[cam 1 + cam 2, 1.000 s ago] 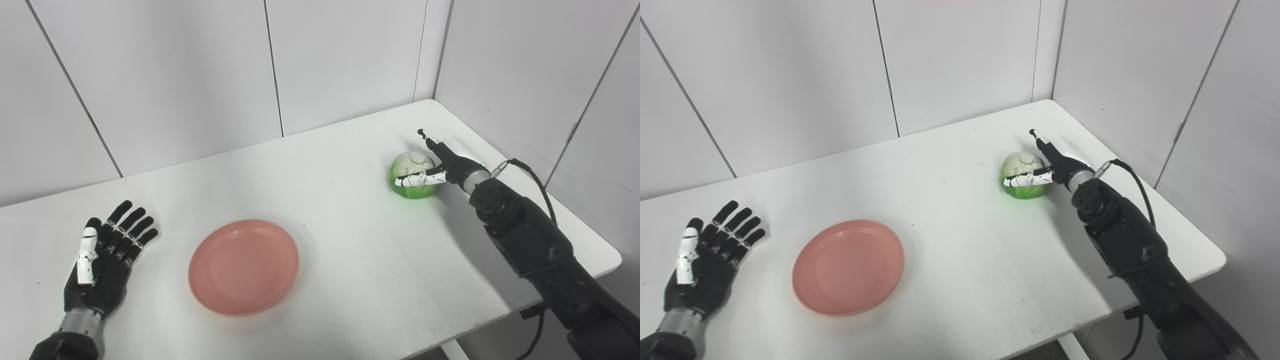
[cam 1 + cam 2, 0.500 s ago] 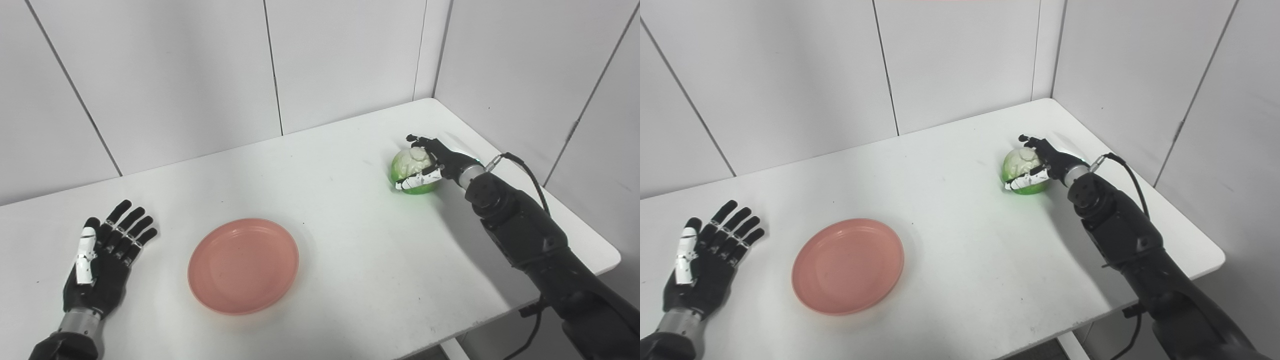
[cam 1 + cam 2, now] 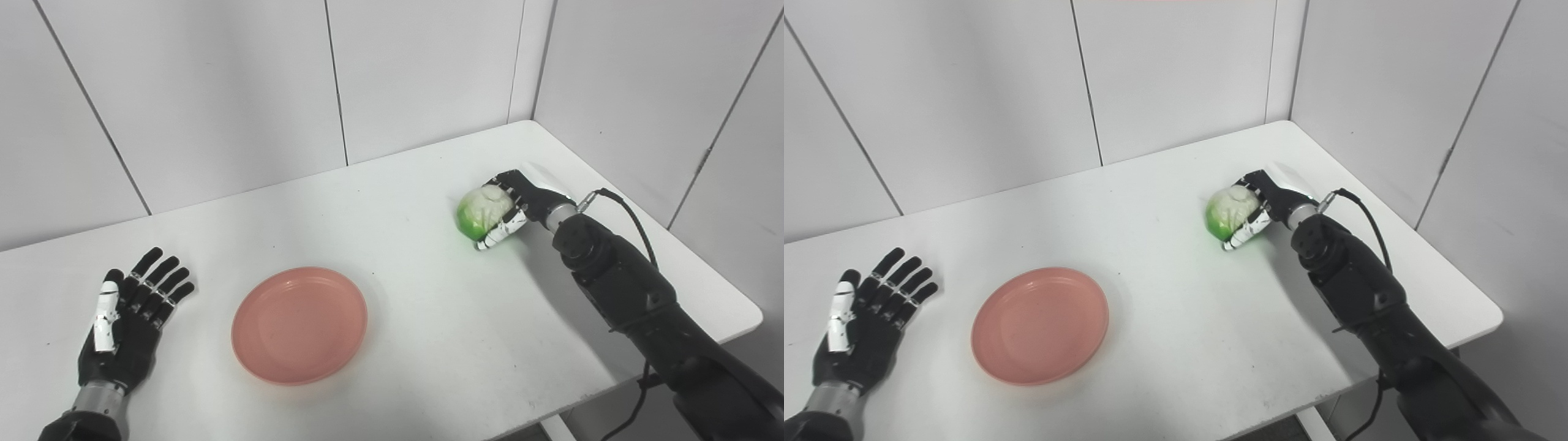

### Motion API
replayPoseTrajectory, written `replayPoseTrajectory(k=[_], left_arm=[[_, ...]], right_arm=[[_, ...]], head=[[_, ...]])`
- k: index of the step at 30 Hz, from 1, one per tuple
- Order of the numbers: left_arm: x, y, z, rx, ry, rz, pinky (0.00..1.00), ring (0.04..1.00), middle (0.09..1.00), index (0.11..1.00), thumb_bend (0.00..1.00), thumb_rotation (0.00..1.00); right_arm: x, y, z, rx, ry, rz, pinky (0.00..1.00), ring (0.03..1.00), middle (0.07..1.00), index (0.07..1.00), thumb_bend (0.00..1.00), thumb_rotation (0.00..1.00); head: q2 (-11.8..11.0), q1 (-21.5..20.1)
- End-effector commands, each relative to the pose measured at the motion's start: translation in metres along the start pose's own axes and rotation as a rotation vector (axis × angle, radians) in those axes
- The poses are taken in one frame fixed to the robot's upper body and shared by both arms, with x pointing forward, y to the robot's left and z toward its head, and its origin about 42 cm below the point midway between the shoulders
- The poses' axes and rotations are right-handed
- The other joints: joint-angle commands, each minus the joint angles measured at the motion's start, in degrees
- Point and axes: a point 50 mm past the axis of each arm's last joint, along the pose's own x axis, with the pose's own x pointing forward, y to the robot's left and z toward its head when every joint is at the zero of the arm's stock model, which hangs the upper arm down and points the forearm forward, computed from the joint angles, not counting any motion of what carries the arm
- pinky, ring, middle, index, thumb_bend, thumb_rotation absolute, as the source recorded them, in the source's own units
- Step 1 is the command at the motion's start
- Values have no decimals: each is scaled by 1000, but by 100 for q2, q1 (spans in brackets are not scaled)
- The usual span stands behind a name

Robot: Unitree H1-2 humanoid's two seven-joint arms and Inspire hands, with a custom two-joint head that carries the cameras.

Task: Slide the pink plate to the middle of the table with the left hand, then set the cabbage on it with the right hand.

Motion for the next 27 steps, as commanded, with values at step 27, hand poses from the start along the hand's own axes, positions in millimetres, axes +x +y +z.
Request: replayPoseTrajectory(k=[27], left_arm=[[-18,-3,-32,-36,102,32,789,806,813,807,553,865]], right_arm=[[-34,-22,22,232,-139,-76,398,453,463,519,525,0]], head=[[-4,177]])
